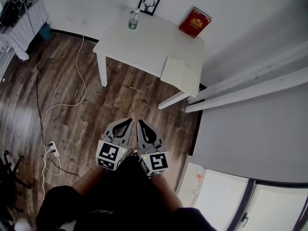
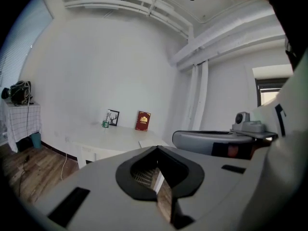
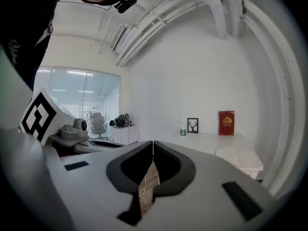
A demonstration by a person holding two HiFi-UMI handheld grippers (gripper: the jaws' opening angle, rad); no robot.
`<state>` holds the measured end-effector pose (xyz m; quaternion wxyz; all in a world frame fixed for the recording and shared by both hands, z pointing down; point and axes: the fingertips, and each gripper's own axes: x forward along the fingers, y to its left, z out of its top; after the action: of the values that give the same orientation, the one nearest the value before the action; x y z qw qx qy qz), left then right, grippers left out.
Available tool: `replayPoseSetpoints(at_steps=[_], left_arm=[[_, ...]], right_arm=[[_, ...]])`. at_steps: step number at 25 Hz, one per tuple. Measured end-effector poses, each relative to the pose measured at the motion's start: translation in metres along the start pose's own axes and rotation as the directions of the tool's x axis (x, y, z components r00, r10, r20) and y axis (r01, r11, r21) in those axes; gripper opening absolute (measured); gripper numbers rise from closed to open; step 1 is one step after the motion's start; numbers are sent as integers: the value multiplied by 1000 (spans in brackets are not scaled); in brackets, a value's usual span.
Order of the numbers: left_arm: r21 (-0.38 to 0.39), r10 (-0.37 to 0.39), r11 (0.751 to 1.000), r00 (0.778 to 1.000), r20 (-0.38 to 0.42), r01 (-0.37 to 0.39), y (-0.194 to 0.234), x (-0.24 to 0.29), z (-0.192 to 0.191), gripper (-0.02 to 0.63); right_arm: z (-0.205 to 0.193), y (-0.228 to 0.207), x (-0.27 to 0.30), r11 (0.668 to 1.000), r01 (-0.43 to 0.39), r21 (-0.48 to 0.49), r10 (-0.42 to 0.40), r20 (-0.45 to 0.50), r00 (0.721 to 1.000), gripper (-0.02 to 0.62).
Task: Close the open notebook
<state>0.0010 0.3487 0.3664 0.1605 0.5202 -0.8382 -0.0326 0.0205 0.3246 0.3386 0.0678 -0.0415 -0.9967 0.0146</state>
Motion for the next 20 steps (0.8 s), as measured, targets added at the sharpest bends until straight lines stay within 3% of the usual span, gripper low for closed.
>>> replayPoseSetpoints(at_steps=[5,11,20], left_arm=[[-8,-13,1000,999,-37,12,2,28,-6,3],[3,33,999,996,-77,-33,18,72,2,3],[96,-28,995,992,-125,41,-32,168,27,3]], right_arm=[[-19,-38,8,997,45,68,-42,-48,998,23],[-13,-88,40,994,23,104,-21,-17,1000,25],[-10,-205,40,975,83,207,-89,19,996,24]])
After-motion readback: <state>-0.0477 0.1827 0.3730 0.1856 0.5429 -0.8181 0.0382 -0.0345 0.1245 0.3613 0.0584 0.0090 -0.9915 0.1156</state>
